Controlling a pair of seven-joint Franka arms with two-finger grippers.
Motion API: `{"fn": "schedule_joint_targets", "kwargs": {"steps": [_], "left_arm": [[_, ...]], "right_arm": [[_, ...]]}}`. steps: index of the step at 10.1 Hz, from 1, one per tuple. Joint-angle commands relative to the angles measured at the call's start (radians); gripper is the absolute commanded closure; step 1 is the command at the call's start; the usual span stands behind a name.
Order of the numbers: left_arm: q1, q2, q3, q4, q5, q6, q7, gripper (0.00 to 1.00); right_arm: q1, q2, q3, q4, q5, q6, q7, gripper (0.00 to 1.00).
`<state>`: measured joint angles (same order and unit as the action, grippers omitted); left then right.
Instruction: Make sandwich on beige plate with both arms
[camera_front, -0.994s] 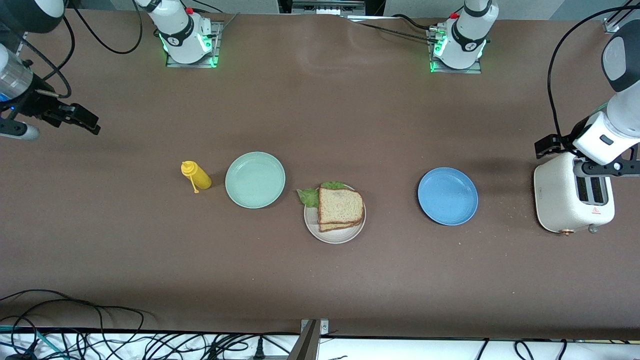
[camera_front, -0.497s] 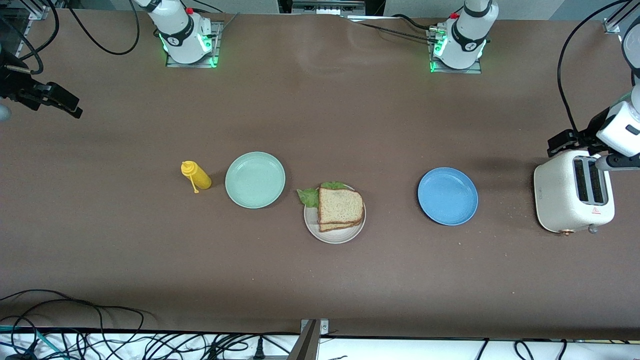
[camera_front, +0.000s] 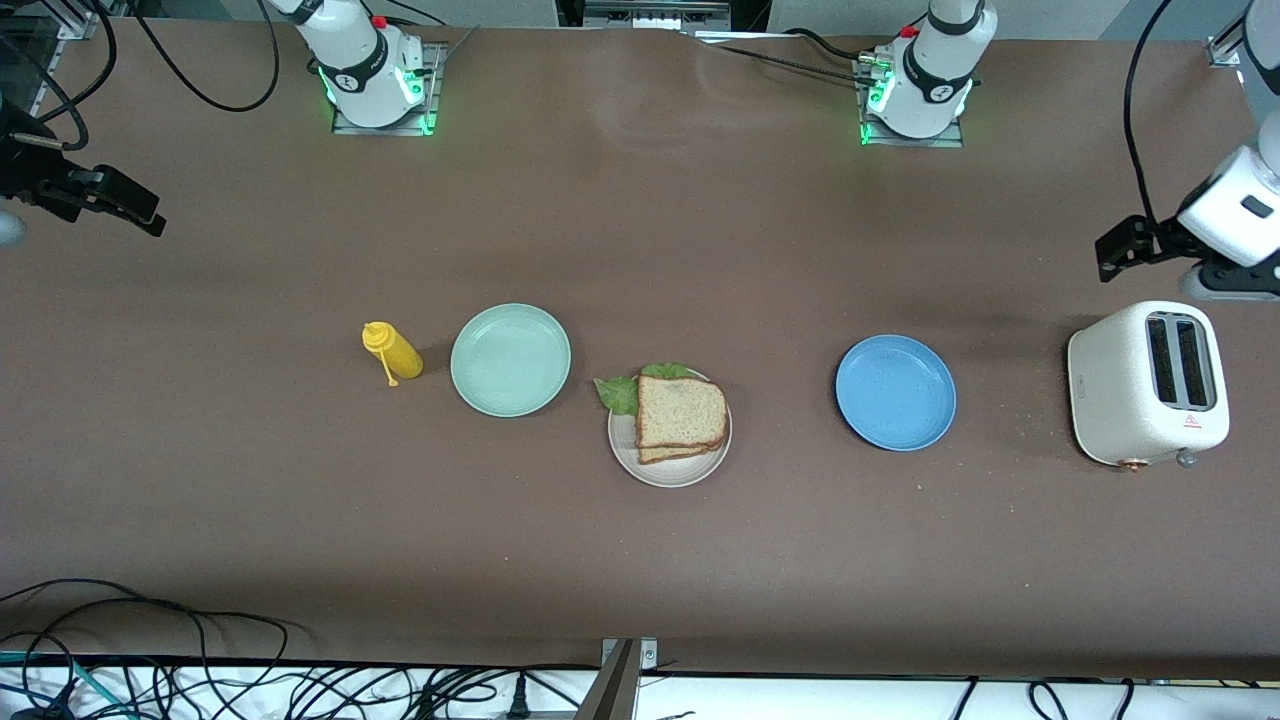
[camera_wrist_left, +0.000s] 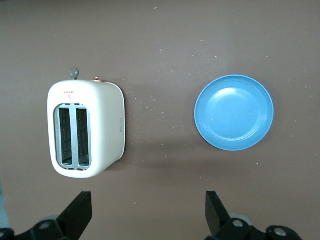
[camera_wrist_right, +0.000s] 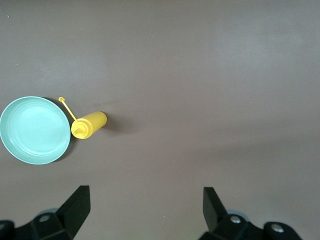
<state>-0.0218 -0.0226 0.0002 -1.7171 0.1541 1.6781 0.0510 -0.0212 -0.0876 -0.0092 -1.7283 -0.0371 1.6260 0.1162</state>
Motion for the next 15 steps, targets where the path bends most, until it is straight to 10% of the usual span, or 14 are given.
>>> {"fn": "schedule_joint_targets", "kwargs": {"steps": [1, 15], "left_arm": [[-0.007, 0.003, -0.005, 0.062, -0.017, -0.058, 0.021, 0.00], [0.005, 0.095, 0.060, 0.199, -0.155, -0.198, 0.030, 0.00]], "right_arm": [[-0.002, 0.020, 0.003, 0.038, 0.003, -0.021, -0.027, 0.00], [-0.002, 0.026, 0.003, 0.047, 0.032, -0.064, -0.058, 0.00]]}}
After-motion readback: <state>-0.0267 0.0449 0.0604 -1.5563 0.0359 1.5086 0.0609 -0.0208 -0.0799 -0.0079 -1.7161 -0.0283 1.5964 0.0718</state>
